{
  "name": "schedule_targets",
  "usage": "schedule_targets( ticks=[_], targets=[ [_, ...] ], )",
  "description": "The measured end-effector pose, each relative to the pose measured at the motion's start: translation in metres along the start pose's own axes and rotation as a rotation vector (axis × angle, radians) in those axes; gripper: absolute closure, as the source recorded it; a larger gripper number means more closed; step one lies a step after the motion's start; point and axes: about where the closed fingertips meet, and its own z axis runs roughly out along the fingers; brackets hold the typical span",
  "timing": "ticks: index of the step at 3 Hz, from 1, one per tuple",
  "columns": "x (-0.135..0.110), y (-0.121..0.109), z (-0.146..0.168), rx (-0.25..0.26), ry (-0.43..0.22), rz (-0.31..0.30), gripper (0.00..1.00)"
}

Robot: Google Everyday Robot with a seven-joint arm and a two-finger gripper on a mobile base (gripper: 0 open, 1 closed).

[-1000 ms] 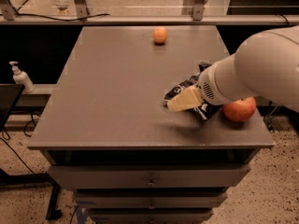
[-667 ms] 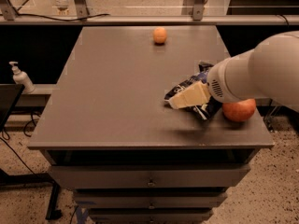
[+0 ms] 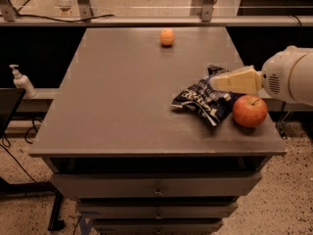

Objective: Move blue chip bag near apple

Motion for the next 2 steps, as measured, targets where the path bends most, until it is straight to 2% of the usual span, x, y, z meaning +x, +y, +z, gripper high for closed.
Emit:
schedule_targets(
  ticks=[1, 2],
  targets=[
    [-0.0091, -0.0028, 0.0012, 0.003, -0.045, 0.001, 0.00],
    [-0.0080, -0.0021, 0.0018, 0.000, -0.041, 0.001, 0.00]
  ],
)
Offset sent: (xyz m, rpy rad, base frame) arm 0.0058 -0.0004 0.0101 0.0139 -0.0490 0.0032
